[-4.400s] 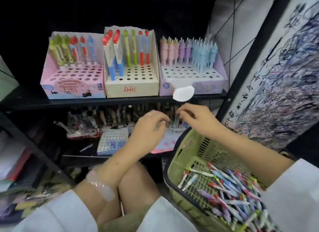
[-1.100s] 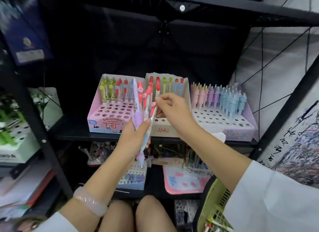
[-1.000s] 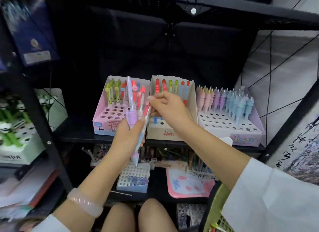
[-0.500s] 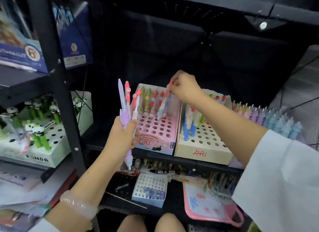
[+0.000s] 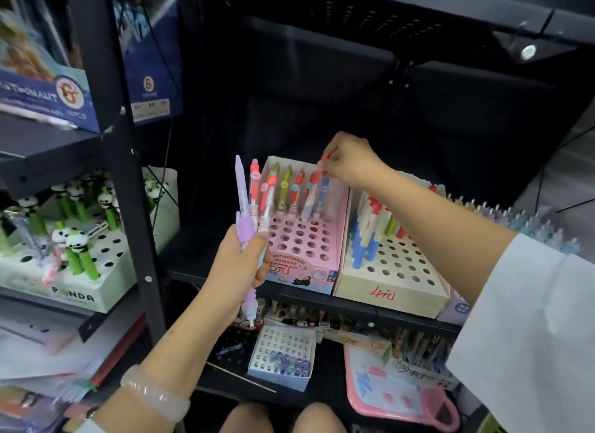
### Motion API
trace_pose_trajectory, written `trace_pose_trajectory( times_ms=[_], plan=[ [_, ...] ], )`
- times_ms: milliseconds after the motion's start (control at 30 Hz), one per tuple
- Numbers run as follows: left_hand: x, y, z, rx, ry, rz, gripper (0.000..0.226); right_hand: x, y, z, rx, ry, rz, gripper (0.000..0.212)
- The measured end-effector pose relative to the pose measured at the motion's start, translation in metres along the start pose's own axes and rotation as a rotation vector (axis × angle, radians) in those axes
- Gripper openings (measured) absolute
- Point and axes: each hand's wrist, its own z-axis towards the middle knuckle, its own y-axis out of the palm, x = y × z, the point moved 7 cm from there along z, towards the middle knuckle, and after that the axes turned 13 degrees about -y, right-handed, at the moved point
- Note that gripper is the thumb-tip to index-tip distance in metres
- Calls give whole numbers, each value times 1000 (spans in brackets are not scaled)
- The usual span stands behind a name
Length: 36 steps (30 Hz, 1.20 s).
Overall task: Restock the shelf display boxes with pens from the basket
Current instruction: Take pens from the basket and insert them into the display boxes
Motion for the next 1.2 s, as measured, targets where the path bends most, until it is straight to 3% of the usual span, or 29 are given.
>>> trace_pose_trajectory(
  times_ms=[133,233,300,367,400,467,533,700,767,833,900,1000,1067,1200],
  plan=[
    [0,-1,-1,0,-8,-5,9,-3,20,-1,-246,-27,-239,18],
    [1,0,-2,-6,-12,-3,10,-9,23,-2,-296,-59,-344,25],
    [2,1,-3,-6,-9,-1,10,-18,17,-3,-193,-114,-412,32],
    [4,1,-4,-5,-3,5,10,-35,5,-11,29,-202,-290,27],
    [5,1,-4,-2,-2,7,10,-41,6,-16,63,-218,-129,26],
    [5,3,-4,4,-5,7,10,-51,20,-28,-41,-154,206,32],
    [5,5,-4,7,-10,7,9,-55,36,-37,-131,-87,371,31],
    [6,7,-5,-4,2,42,8,-52,42,-39,-88,-25,459,12],
    [6,4,-4,6,2,57,7,-46,28,-32,11,15,506,1],
    [4,-1,-2,35,-17,44,8,-34,6,-23,169,44,589,5],
    [1,-6,-2,66,-39,25,7,-26,-15,-18,276,3,445,5],
    [-1,-6,-3,72,-48,7,8,-27,-7,-16,158,-65,104,8],
    [-1,-3,-4,61,-50,5,8,-26,9,-15,61,-65,36,10],
    [-2,-1,-5,46,-61,7,7,-25,20,-11,25,-73,-3,7]
  ],
)
